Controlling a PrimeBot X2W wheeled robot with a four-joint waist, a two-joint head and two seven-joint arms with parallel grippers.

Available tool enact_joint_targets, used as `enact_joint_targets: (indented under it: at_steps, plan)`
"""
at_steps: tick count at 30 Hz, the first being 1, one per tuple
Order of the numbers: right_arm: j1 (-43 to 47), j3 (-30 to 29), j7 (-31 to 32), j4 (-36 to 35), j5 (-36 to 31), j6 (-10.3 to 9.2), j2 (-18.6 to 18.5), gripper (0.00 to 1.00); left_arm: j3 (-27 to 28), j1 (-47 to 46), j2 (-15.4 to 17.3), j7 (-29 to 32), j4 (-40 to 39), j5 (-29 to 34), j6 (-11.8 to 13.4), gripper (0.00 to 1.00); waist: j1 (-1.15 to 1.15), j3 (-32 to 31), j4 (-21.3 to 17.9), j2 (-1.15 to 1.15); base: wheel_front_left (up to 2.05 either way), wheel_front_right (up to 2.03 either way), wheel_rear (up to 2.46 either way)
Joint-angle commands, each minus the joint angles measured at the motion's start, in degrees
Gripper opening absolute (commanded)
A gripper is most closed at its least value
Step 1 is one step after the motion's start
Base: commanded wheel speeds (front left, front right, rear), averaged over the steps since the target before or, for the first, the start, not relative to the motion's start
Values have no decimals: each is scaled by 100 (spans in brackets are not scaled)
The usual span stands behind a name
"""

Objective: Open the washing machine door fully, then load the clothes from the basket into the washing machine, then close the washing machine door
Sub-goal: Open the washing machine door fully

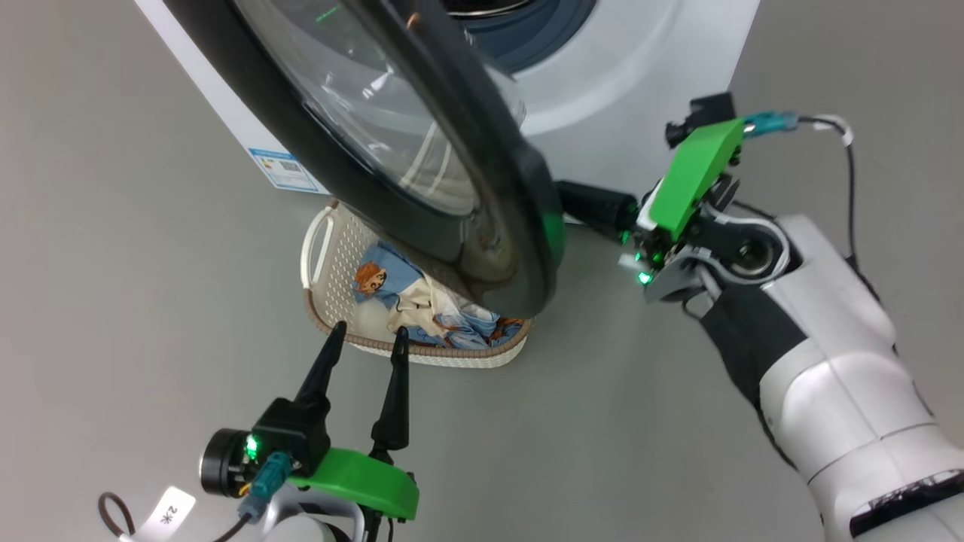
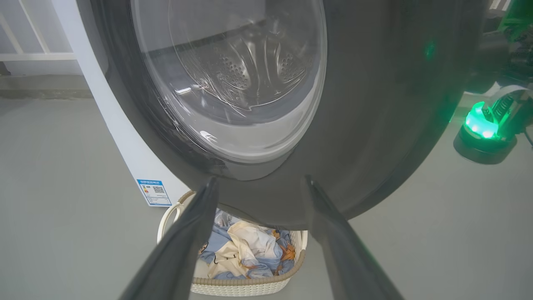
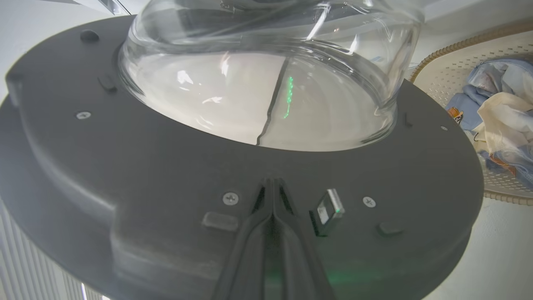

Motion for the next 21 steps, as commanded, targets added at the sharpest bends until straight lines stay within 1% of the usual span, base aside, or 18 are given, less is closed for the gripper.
enact_joint_targets:
  at_steps: [1,4,5,6,10,12,21]
  plan:
    - [146,240,-40,-235,106,10,210,0,207,16,96,-36,-92,68,-17,100,0,-33,-1,0,0,0,0]
    - [293,555,-101,-373,268,10,210,0,206,35,96,-36,-90,82,-23,100,0,-62,3,0,0,0,0]
    - [293,555,-101,-373,268,10,210,0,206,35,96,-36,-90,82,-23,100,0,-62,3,0,0,0,0]
    - [375,728,-142,-465,413,10,210,0,207,52,96,-36,-90,97,-31,100,0,-81,3,0,0,0,0]
    - [449,959,-216,-587,648,10,210,0,227,67,96,-36,-83,127,-41,100,0,-107,1,0,0,0,0]
    - [492,1198,-291,-694,833,10,210,0,254,81,96,-36,-84,154,-51,100,0,-129,-1,0,0,0,0]
    - [493,1760,-484,-856,1304,10,210,0,325,96,96,-36,-104,170,-54,100,0,-112,-17,0,0,0,0]
